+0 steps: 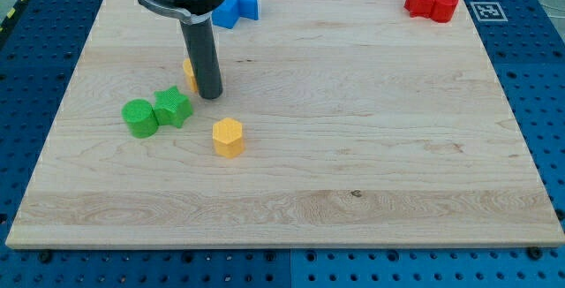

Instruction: Push the yellow heart towards top left

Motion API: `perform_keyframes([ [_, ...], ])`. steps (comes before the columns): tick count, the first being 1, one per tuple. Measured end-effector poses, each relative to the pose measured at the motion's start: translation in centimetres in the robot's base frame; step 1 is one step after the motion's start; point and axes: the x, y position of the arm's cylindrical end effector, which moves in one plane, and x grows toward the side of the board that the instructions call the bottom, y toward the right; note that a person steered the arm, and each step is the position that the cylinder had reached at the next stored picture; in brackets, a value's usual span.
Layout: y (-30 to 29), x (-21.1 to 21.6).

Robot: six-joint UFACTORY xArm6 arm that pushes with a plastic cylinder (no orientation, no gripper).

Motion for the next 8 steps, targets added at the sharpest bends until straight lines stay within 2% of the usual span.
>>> perform_keyframes([
  [3, 0.0, -1.9],
  [7, -4.3, -2.3],
  [8, -4.3, -3.5],
])
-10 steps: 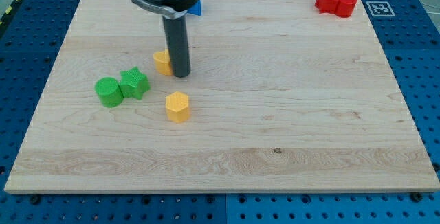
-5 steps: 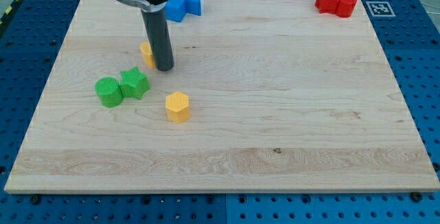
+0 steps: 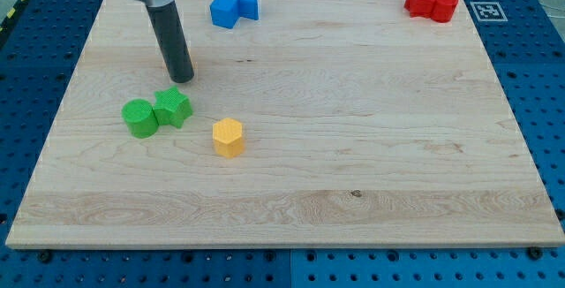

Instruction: Push the yellow heart towards top left

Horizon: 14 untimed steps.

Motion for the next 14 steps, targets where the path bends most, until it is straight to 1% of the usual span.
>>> perform_keyframes([
  [2, 0.0, -4.5],
  [5, 0.0, -8.1],
  [9, -3.0, -8.4],
  [12, -3.7, -10.5],
  [14, -6.6, -10.4],
])
